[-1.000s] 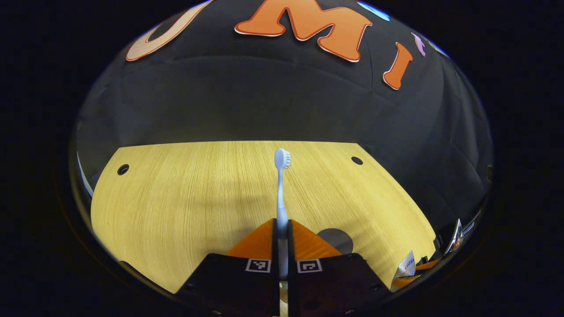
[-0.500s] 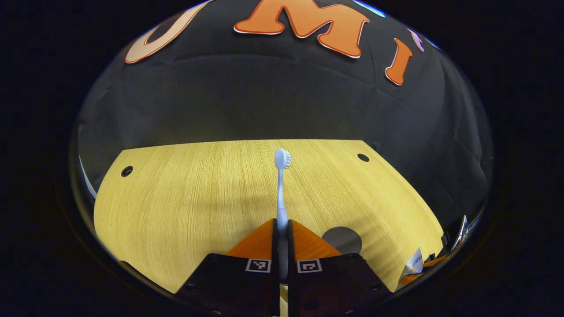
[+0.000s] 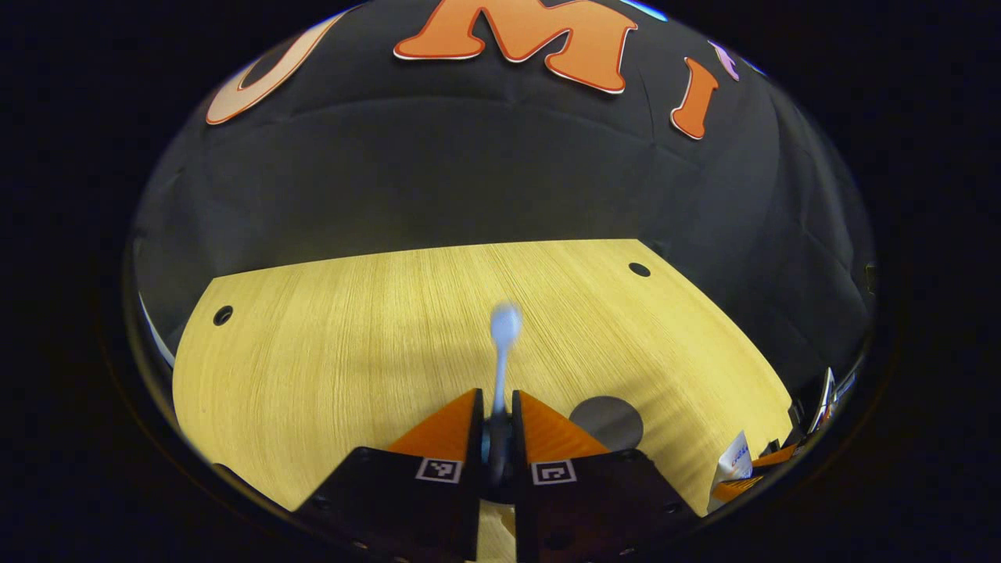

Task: Put the toothbrush and toothpaste on the desktop into the cup, then pick up the cup and place it on the coaster on the desktop.

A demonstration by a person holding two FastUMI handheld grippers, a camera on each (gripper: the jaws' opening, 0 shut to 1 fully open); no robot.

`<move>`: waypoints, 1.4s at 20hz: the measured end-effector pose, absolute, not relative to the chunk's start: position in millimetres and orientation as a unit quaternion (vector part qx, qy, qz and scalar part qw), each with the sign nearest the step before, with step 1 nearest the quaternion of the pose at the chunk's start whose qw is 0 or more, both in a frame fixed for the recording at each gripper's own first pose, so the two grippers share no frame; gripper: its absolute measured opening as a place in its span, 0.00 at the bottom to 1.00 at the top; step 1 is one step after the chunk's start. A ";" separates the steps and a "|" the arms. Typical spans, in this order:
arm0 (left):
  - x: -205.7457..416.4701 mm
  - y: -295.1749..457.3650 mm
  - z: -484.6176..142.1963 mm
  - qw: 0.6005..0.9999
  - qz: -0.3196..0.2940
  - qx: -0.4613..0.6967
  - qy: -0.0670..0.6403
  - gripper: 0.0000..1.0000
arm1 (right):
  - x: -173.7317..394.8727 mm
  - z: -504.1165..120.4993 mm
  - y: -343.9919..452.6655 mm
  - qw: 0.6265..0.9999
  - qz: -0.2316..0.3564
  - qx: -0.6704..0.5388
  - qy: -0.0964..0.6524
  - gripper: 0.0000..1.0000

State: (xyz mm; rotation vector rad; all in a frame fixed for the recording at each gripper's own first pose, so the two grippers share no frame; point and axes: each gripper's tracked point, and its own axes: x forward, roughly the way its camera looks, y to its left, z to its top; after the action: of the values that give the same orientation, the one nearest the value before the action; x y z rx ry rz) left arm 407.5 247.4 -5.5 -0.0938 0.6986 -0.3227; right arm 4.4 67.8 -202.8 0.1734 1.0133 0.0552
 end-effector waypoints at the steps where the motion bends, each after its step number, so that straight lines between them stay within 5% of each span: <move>1: 405.5 247.3 -5.4 0.926 -0.158 -0.047 0.341 0.22 | 5.5 -202.6 67.9 0.870 0.025 0.083 0.485 0.10; 4: 401.0 248.3 -4.9 0.925 -0.159 -0.047 0.343 0.30 | 9.0 -203.2 67.8 0.870 0.027 0.082 0.485 0.10; 8: 392.9 253.1 -2.6 0.924 -0.160 -0.045 0.344 0.59 | 9.1 -200.2 68.8 0.871 0.028 0.080 0.483 0.10; 9: 391.8 254.9 -0.7 0.925 -0.158 -0.047 0.342 0.74 | 8.5 -199.8 68.9 0.871 0.029 0.081 0.483 0.10; 13: 383.1 260.7 10.4 0.929 -0.156 -0.048 0.333 0.89 | 11.3 -196.7 68.8 0.873 0.033 0.078 0.480 0.10; 28: 310.6 323.9 36.3 0.937 -0.102 -0.076 0.325 0.97 | 88.5 -141.2 118.8 0.920 0.104 0.063 0.373 0.10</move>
State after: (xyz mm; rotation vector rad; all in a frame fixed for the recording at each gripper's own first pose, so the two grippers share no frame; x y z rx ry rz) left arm 310.6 323.9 36.3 -0.1553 0.6639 -0.2091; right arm 88.5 118.8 -141.2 0.1286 0.7666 0.2133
